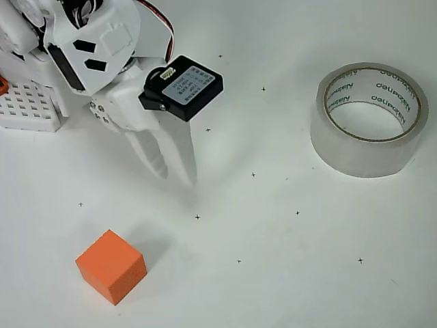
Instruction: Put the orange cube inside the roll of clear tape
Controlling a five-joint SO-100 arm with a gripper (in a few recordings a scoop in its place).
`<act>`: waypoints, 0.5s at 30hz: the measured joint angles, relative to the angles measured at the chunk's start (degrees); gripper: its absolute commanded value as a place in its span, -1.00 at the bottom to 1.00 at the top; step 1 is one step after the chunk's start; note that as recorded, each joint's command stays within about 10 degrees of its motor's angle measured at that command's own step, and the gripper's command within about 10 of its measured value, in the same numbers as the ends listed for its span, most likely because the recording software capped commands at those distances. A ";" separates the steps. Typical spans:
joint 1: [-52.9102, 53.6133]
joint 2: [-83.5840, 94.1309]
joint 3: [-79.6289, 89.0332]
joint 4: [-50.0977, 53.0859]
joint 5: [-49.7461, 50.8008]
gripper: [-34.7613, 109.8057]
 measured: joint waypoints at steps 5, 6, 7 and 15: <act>3.08 -5.54 -5.89 4.75 -3.78 -0.03; 3.96 -5.71 -6.50 5.62 -4.39 -0.03; 4.66 -5.71 -7.21 6.24 -4.83 0.00; 8.61 -11.16 -11.60 8.26 -10.46 0.06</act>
